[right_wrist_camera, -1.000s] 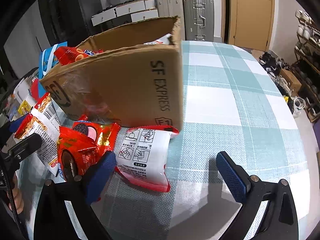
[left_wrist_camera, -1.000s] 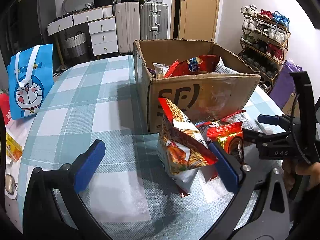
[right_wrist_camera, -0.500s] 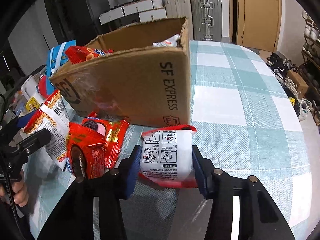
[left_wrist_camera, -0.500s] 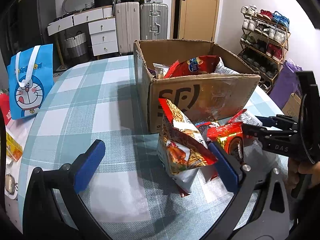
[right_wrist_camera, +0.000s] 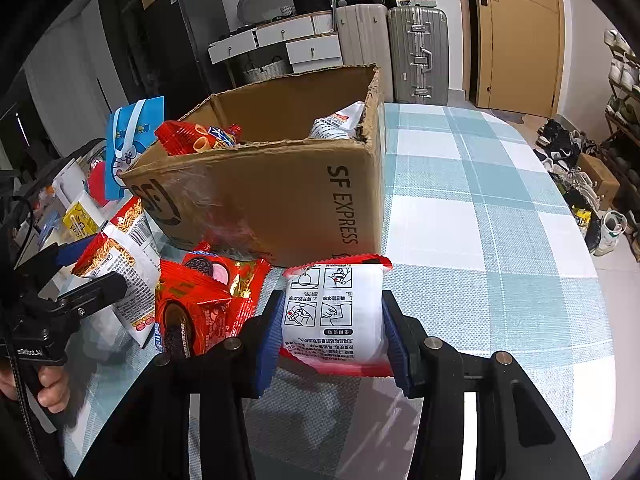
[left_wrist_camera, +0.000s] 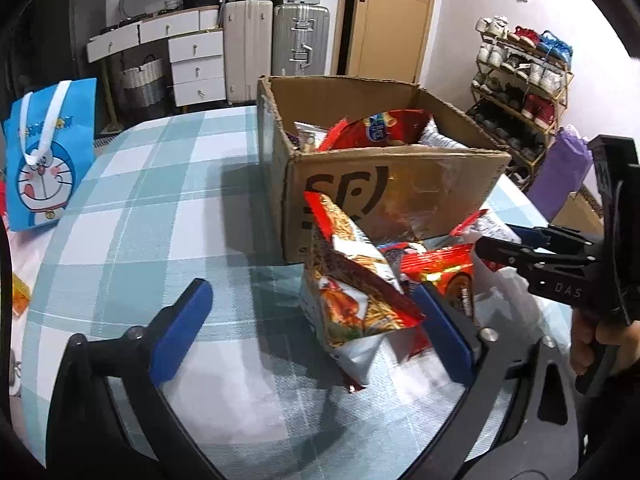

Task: Organize snacks
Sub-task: 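Grasp the orange-red noodle snack bag with the left gripper while the right gripper grasps the white-red packet, then lift the noodle snack bag and white-red packet and carry both over the box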

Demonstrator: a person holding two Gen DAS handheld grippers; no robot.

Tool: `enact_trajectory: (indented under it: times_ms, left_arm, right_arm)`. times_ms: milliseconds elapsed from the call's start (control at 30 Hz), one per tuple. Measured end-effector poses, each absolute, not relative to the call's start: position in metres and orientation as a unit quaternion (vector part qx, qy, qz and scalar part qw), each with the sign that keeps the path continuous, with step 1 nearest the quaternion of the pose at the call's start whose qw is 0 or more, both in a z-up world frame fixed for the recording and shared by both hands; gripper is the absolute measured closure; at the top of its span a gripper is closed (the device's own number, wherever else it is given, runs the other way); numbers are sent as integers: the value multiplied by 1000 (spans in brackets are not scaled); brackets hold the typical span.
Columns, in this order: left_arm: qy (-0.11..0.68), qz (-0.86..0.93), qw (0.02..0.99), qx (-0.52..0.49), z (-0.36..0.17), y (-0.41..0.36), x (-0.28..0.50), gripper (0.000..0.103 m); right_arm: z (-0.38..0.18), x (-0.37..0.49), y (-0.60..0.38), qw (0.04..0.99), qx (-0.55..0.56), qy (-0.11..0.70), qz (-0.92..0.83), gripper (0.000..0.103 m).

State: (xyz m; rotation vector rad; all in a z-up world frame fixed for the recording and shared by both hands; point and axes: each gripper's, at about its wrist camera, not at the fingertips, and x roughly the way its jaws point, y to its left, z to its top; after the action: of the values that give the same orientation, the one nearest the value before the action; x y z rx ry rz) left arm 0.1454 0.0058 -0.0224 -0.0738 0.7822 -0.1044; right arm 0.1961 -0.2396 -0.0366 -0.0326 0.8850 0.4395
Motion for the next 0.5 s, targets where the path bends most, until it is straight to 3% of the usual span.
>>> enact_trajectory:
  times_ms: [133, 200, 333, 367, 500]
  left_arm:
    - [384, -70, 919, -50, -26, 4, 146, 20]
    - [388, -72, 918, -51, -28, 4, 147, 35]
    - [394, -82, 914, -54, -32, 2, 149, 49]
    - [394, -84, 914, -54, -32, 1, 148, 59]
    - [390, -91, 915, -53, -30, 0, 147, 65]
  right_arm:
    - [-35, 195, -239, 880, -15, 423, 213, 56]
    - [-35, 195, -238, 881, -14, 422, 215, 56]
    - [-32, 193, -237, 882, -14, 417, 219, 56]
    - [-31, 193, -237, 882, -13, 416, 220, 56]
    - [-30, 191, -237, 883, -14, 414, 222, 56]
